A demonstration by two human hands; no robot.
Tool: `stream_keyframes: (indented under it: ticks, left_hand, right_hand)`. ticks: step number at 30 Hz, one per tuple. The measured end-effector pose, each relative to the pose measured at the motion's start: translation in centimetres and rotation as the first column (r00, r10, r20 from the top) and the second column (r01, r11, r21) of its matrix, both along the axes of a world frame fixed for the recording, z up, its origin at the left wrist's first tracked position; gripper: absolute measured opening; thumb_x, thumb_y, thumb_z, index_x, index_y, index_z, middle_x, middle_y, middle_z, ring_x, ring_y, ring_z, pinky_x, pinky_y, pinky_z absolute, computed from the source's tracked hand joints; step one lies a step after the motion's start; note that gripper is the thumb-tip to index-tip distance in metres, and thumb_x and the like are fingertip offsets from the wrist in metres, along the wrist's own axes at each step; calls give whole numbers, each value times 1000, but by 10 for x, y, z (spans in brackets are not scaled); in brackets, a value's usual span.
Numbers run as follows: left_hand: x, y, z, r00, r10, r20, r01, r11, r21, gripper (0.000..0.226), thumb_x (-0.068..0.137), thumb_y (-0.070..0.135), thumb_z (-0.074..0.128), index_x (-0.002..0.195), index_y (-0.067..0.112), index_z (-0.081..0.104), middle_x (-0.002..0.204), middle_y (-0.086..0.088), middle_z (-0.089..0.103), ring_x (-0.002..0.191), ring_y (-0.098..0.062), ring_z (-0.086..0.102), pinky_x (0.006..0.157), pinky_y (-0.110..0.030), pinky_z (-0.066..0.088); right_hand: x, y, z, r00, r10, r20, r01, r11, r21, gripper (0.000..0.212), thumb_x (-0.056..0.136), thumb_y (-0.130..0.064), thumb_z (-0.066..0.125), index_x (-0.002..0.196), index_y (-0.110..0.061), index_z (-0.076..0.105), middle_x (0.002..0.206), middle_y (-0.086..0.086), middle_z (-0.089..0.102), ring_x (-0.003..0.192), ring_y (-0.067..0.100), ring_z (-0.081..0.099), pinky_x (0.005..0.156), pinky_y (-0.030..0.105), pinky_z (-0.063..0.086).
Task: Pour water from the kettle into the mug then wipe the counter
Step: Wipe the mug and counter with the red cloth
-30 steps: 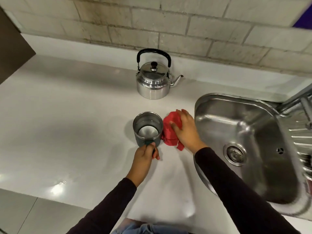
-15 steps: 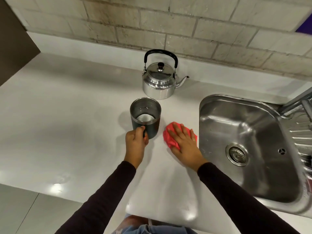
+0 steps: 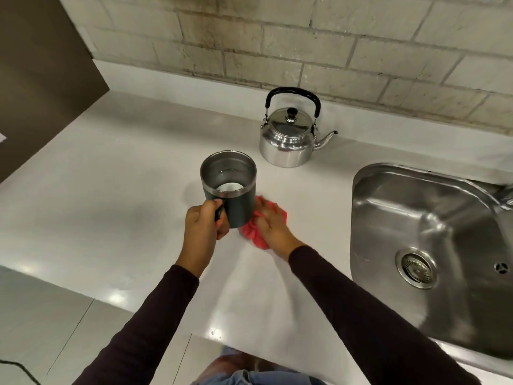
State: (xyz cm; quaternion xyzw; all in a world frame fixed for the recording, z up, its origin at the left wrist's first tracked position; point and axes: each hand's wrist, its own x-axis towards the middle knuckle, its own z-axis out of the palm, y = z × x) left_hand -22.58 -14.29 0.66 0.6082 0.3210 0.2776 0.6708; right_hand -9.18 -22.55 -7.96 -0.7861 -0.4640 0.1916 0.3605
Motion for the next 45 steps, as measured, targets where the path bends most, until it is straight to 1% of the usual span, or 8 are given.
stream_keyframes:
  ticks: [6,15,23,27,30,34,41,45]
  left_hand:
    - [-6,6,-4,1000,14,-18,-14,1000,-21,37,70,34,42,37,25,27,37,6,26,41,-12,21,44,-26,19]
    - [-15,5,1,999,44,-19,-44,999,-25,41,75,28,38,35,27,28,36,7,26,39,-11,21,43,-22,20]
    - [-19,7,0,1000,16,-7,-16,1000,17,41,75,31,42,36,26,29,35,9,26,39,-12,22,43,-25,20]
    - [-15,7,-10,1000,-4,-12,4,1000,3,40,74,30,42,37,25,27,35,8,26,40,-13,22,45,-27,20]
    - [-7,4,-22,999,-44,-21,43,999,-32,42,78,26,37,37,24,28,36,6,27,40,-12,24,45,-26,22]
    - [5,-4,-39,995,-88,-53,84,993,-87,42,76,25,37,36,26,27,36,7,27,40,-12,24,43,-23,23]
    - [25,-17,-61,983,-167,-82,154,977,-144,43,76,25,36,34,26,26,35,6,28,38,-11,26,48,-28,24]
    - [29,-23,-66,975,-207,-77,197,972,-129,45,77,23,34,33,26,27,35,5,30,38,-11,28,52,-30,26]
  right_hand:
    - [-9,-69,-27,873,337,354,-255,932,-258,57,94,-45,40,147,-40,21,162,-4,5,149,18,-5,115,48,-7]
    - [88,-4,-12,932,-214,292,305,898,-317,52,98,-31,33,149,-26,23,162,10,5,148,32,0,116,57,-2]
    - [-31,31,-2,979,203,-30,-206,969,-134,45,73,-33,67,116,-20,62,122,11,63,118,31,54,105,49,40]
    - [-33,-36,-14,880,468,83,-454,879,-142,41,87,-20,51,126,-27,60,150,-5,42,142,14,27,117,32,5]
    - [-21,-88,-12,948,314,54,-308,946,-106,43,81,-16,44,117,-23,67,145,-15,39,139,3,27,114,18,-2]
    - [-15,-121,4,993,-5,-115,12,998,63,45,73,6,41,95,-18,71,128,-26,56,125,0,48,106,20,33]
    - [-17,-125,22,651,-458,-606,646,753,125,33,92,4,35,95,-9,65,100,2,76,98,16,69,84,25,54]
    - [-6,-129,28,497,-531,-687,780,621,84,35,95,-10,41,81,-23,70,80,-16,77,77,-1,70,62,7,50]
